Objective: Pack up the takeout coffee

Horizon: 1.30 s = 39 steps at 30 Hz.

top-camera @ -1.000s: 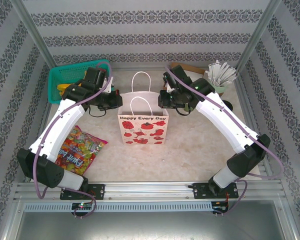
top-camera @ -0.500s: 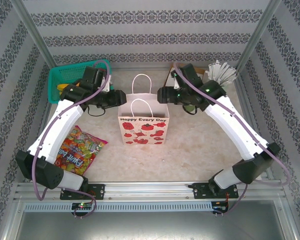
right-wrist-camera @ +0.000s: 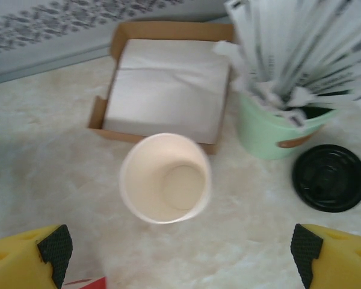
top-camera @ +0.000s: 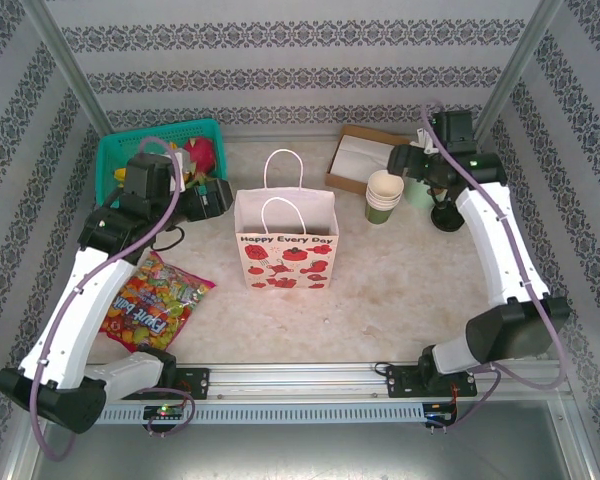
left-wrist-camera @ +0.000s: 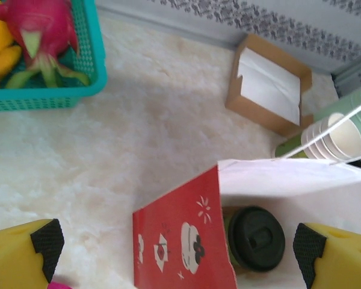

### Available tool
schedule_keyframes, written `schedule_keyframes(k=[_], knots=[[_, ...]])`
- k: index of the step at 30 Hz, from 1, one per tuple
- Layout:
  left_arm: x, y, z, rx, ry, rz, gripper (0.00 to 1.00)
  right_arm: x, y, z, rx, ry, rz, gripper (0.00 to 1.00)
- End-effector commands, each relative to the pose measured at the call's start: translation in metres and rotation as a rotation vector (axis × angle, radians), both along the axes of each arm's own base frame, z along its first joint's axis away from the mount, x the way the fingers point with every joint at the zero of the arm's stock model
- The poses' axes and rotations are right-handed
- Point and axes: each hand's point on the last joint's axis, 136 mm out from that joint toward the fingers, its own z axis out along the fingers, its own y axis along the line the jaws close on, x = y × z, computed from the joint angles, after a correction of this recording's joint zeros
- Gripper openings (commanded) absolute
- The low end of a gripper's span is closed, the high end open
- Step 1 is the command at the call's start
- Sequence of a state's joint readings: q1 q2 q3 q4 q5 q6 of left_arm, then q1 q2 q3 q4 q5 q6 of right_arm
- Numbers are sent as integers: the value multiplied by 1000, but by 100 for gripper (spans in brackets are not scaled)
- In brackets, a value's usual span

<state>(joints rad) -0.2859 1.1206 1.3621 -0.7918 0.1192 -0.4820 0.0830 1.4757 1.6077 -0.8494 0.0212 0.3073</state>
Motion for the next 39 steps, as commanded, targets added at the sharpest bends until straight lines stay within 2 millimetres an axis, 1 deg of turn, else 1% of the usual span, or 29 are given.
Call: schedule_keyframes(k=[1, 3, 4, 6, 7, 10, 13, 16, 20, 21, 25, 30, 34, 39], knots=[[17, 15, 19, -47, -129, 121, 100, 5, -17, 4, -34, 1, 25, 92], [19, 16, 22, -60, -148, 134, 99, 7, -35, 2, -23, 22, -20, 88], [19, 16, 21, -58, -149, 135, 100, 9, -40, 0, -5, 29, -28, 86], [20, 19, 19, -46, -142, 151, 100, 17, -38, -2, 32, 27, 26, 83], [21, 19, 18, -41, -139, 154, 100, 20, -35, -4, 26, 33, 66, 82], [22, 20, 14, -32, -126, 156, 100, 32, -38, -9, -23, 78, 105, 76], [24, 19, 10, -35, -116, 159, 100, 49, -44, -16, -46, 117, 96, 66], [26, 19, 9, -37, -109, 163, 100, 64, -44, -24, -33, 146, 90, 59], [29, 19, 8, -33, -103, 168, 100, 79, -53, -32, -67, 172, 38, 55], [29, 19, 7, -32, -100, 167, 100, 81, -55, -35, -77, 182, 28, 54], [31, 19, 5, -28, -94, 167, 100, 88, -53, -45, -68, 203, 32, 51], [34, 17, 2, -21, -77, 160, 100, 92, -50, -53, -80, 225, 42, 42], [36, 16, -1, -18, -66, 158, 100, 93, -57, -58, -128, 241, 25, 40], [37, 15, -1, -21, -67, 153, 100, 94, -64, -64, -166, 259, 19, 34]])
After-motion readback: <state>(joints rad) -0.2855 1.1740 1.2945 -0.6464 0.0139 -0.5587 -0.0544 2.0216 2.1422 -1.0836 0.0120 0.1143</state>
